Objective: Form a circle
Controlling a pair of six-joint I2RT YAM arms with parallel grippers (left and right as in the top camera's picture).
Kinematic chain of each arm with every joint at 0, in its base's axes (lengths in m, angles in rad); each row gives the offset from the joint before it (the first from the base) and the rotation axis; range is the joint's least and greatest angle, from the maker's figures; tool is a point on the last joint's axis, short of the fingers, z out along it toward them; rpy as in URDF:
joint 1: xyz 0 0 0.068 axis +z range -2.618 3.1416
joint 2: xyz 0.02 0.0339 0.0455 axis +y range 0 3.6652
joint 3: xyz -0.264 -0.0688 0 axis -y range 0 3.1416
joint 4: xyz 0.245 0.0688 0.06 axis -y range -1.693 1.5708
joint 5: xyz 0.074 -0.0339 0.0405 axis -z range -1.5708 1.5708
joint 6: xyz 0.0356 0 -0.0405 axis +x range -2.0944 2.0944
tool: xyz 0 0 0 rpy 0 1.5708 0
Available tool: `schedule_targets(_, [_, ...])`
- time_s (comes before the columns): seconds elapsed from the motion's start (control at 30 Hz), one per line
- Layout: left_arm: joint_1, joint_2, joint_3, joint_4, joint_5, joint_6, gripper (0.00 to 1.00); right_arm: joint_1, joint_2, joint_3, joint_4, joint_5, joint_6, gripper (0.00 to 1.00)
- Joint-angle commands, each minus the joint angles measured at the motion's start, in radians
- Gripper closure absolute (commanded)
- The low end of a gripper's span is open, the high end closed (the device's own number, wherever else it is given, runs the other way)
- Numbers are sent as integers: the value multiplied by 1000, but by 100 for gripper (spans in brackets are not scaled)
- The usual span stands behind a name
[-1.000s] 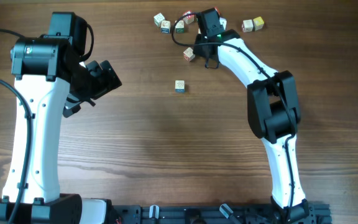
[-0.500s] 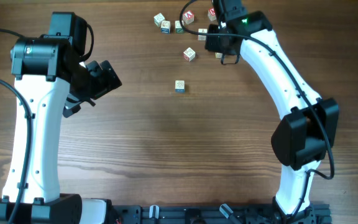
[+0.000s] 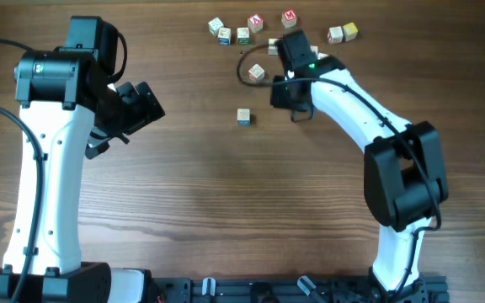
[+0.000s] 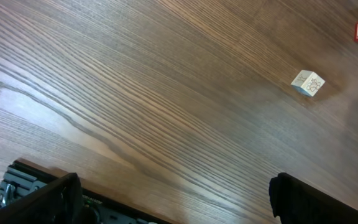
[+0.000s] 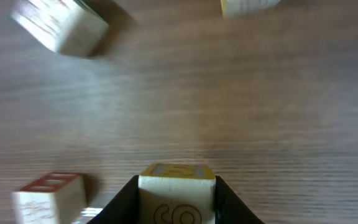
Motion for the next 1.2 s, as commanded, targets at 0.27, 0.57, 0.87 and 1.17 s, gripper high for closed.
schedule_targets(0.27, [1, -7, -3, 0, 5, -9, 0, 31, 15, -72, 93, -114, 22, 74])
schedule_targets(0.57, [1, -7, -3, 0, 5, -9, 0, 69, 15, -72, 98, -113, 23, 74])
schedule_targets(0.87, [1, -7, -3, 0, 5, -9, 0, 82, 25, -72, 116, -92, 75, 70])
schedule_targets(1.17, [1, -7, -3, 0, 5, -9, 0, 82, 28, -72, 116, -63, 76, 59])
